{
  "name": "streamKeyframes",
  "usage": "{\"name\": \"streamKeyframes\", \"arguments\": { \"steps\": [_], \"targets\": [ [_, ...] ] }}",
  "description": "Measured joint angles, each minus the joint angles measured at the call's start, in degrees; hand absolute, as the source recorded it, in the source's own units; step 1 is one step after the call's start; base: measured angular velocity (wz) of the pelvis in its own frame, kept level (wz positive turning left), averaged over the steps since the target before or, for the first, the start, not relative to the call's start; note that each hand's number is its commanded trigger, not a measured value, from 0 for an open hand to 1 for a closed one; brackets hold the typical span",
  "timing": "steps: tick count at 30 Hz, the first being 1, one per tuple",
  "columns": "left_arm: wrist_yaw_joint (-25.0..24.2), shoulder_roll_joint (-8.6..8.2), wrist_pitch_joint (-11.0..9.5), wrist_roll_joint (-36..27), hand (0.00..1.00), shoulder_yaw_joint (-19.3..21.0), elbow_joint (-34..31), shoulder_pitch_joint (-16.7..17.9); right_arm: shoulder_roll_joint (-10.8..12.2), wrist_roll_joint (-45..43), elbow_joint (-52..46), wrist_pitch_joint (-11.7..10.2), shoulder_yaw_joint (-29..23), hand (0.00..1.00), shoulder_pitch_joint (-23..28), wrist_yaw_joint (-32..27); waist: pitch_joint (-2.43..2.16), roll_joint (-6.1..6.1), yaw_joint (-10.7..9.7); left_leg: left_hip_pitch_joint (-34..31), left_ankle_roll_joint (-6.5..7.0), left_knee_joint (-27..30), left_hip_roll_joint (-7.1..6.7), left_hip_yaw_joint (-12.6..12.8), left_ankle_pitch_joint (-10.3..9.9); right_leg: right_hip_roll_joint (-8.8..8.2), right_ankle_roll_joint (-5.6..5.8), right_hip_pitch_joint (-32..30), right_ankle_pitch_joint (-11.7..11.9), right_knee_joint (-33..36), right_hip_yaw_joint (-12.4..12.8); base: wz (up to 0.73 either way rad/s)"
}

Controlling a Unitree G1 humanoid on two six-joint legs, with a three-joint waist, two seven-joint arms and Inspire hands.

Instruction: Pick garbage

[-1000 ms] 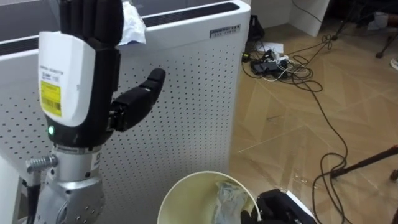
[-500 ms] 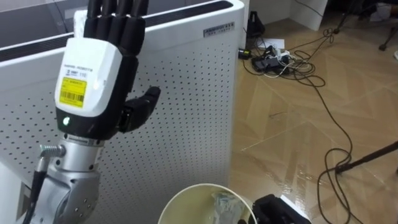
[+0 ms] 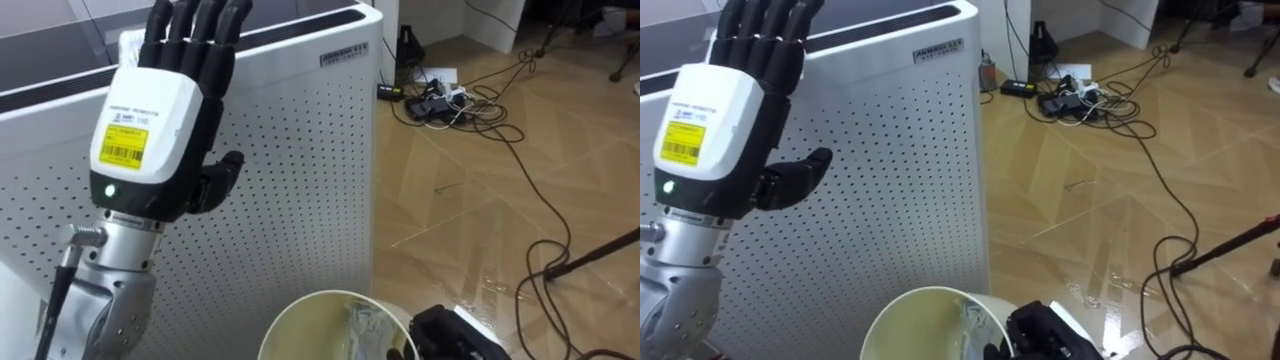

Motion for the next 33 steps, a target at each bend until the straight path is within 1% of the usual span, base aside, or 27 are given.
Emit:
{"name": "streamKeyframes", "arguments": {
  "steps": [6,8,10,13,15,22,28,31,33],
  "targets": [
    [0.27,0.04,-0.25,0.08,0.00,0.50,0.01,0.00,0.03,-0.07,0.00,0.00,0.01,1.00,0.00,-1.23,0.16,-0.23,0.17,-0.01,0.00,-0.11,0.01,0.00,0.01,0.00,0.00,0.00,0.00,-0.05,-0.16,0.00],
    [0.29,0.15,-0.49,0.09,0.00,0.66,0.00,-0.01,0.10,-0.07,0.00,0.00,0.00,1.00,0.00,-1.61,0.29,-0.42,0.18,0.00,0.00,-0.18,0.02,0.01,0.01,0.01,0.00,0.00,0.00,-0.09,-0.17,0.00],
    [0.32,0.71,-0.52,0.10,0.00,0.72,0.00,-0.01,0.24,-0.07,0.00,0.00,0.01,1.00,0.00,-1.88,0.49,-0.71,0.20,-0.03,0.00,-0.21,0.04,0.03,0.01,0.02,0.00,-0.01,0.00,-0.13,-0.19,0.00],
    [0.57,1.69,-0.54,0.09,0.00,0.72,0.00,-0.01,0.24,-0.07,0.01,0.00,0.08,1.00,0.00,-1.85,0.61,-0.90,0.36,-0.08,0.00,-0.25,0.03,0.09,0.01,0.03,0.01,-0.12,0.00,-0.15,-0.13,0.00],
    [1.40,2.23,-0.54,1.23,0.00,1.05,-0.05,-0.03,0.24,-0.10,0.02,0.00,0.13,1.00,0.17,-1.85,0.61,-0.90,0.50,-0.13,0.00,-0.25,0.02,0.14,0.01,0.03,0.01,-0.20,0.00,-0.17,-0.10,0.00],
    [3.94,2.26,-0.48,2.31,0.00,2.86,-0.81,-0.48,0.07,-0.12,0.02,0.02,0.14,1.00,0.70,-1.80,0.43,-0.63,0.61,-0.46,0.00,-0.25,0.03,0.19,0.01,0.04,0.00,-0.75,0.00,-0.22,-0.11,0.00],
    [5.25,2.26,-0.48,2.17,0.00,2.94,-1.01,-0.51,0.08,-0.12,0.02,0.07,0.85,1.00,0.70,-3.09,0.41,-0.63,0.82,-0.44,0.00,-0.26,0.05,0.82,0.01,0.03,0.00,-0.62,0.00,-0.15,0.32,-0.02],
    [5.25,2.26,-0.44,2.16,0.00,3.13,-1.01,-0.51,0.08,-0.12,0.06,0.13,0.96,1.00,0.70,-3.16,0.40,-0.65,1.29,-0.44,0.00,-0.27,0.06,1.44,0.01,0.02,0.01,-0.62,0.00,-0.15,0.42,0.00],
    [5.24,2.25,-0.25,2.15,0.00,3.22,-0.93,-0.51,0.09,-0.10,0.06,0.65,0.97,1.00,0.70,-3.12,0.39,-0.69,1.42,-0.41,0.00,-0.26,0.06,1.46,0.01,0.02,0.01,-0.63,0.00,-0.15,0.50,0.00]
  ]
}}
